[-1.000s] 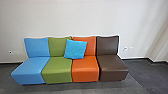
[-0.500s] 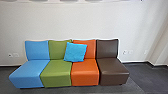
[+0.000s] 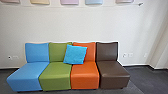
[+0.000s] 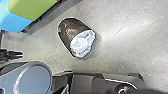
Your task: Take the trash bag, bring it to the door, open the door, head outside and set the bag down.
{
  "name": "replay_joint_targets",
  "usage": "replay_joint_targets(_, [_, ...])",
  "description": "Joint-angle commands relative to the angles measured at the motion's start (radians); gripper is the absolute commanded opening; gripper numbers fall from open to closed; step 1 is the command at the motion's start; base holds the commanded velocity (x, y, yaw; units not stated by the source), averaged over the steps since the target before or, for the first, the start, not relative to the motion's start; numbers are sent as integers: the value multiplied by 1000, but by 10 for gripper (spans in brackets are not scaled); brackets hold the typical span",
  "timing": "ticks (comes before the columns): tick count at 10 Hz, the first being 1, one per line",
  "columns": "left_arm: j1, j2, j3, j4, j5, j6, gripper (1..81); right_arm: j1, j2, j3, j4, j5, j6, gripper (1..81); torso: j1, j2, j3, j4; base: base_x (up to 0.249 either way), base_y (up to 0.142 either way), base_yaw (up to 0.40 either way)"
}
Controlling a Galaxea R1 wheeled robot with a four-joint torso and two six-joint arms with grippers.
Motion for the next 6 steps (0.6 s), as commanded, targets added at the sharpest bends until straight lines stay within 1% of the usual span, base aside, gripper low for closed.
replay_joint_targets(1, [-120, -12, 0, -28, 75, -5, 811, 96, -129, 93, 8, -48, 14, 811, 63, -97, -49, 0, 0, 0, 0])
replay_joint_targets(2, [-130, -9, 1, -30, 75, -5, 811, 110, -154, 116, 8, -48, 15, 811, 147, -229, -131, 0, 0, 0, 0])
replay_joint_targets(3, [-140, -6, 3, -30, 75, -5, 811, 124, -174, 131, 8, -48, 20, 811, 168, -263, -159, 0, 0, 0, 0])
replay_joint_targets(4, [-147, -3, 0, -36, 81, -5, 811, 145, -189, 141, 8, -51, 25, 811, 127, -200, -113, 0, 0, 0, 0])
replay_joint_targets(5, [-155, 0, 0, -39, 100, -5, 811, 190, -211, 153, 8, -96, 43, 811, 153, -241, -111, 0, 0, 0, 0])
replay_joint_targets(6, [-160, 3, 0, -39, 103, -5, 811, 244, -225, 165, 8, -151, 64, 811, 172, -271, -88, 0, 0, 0, 0])
